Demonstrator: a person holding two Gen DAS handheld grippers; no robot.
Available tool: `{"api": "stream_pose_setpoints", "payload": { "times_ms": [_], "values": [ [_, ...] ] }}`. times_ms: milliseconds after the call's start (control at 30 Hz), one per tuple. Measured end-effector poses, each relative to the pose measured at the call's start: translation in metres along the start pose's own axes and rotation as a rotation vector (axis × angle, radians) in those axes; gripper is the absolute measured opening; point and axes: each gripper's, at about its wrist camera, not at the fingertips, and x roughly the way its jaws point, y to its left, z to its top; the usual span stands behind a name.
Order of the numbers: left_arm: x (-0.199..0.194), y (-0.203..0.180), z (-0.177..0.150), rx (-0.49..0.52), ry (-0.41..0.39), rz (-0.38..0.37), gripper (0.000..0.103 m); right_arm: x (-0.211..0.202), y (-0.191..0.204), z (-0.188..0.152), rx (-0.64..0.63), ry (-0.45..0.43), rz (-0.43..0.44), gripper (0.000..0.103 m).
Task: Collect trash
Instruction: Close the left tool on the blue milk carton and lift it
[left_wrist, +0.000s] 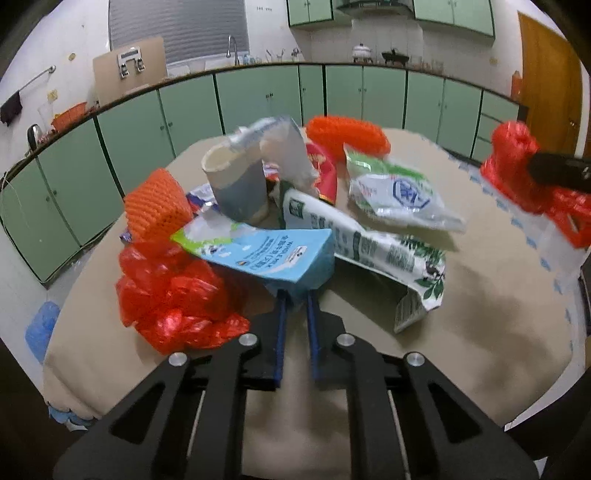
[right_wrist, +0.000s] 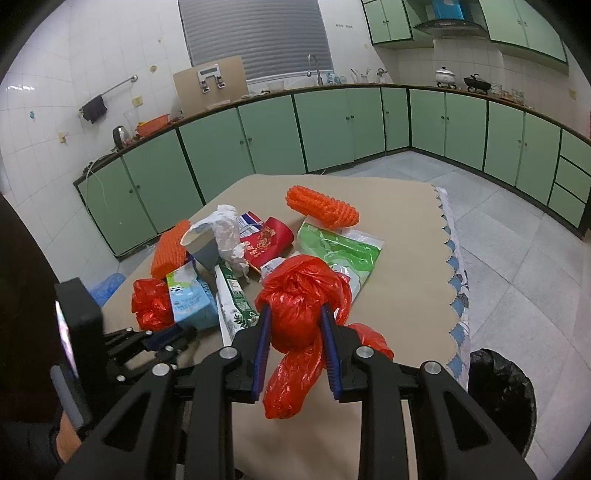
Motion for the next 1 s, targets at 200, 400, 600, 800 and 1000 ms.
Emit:
{"api": "stream_pose_setpoints", "payload": {
  "times_ms": [200, 400, 600, 800, 1000],
  "values": [
    [-0.005, -0.004, 0.003, 0.004, -0.025, -0.035, 0.005, -0.001, -0.004, 0.0, 0.013, -0.009, -0.001, 0.026],
    [-0.029, -0.017, 0.017, 0.066, -0.091, -0.023, 0.0, -0.011, -0.007, -0.001, 0.024, -0.027, -0.007, 0.026],
    [-0.046, -0.025, 0.035, 0.101, -0.14, -0.032, 0.0, -0.028, -0.012, -0.002, 0.043, -0.054, -0.018, 0.026],
    [-0.053, -0.008, 0.022, 0.051, -0.111, -0.014, 0.02, -0.037, -0.013, -0.008, 0.049, -0.058, -0.017, 0.026],
    [-0.032, -0.018, 0.007, 0.108, -0.092, 0.055, 0.069, -0.032, -0.01, -0.009, 0.043, -0.051, -0.015, 0.027]
  ]
}}
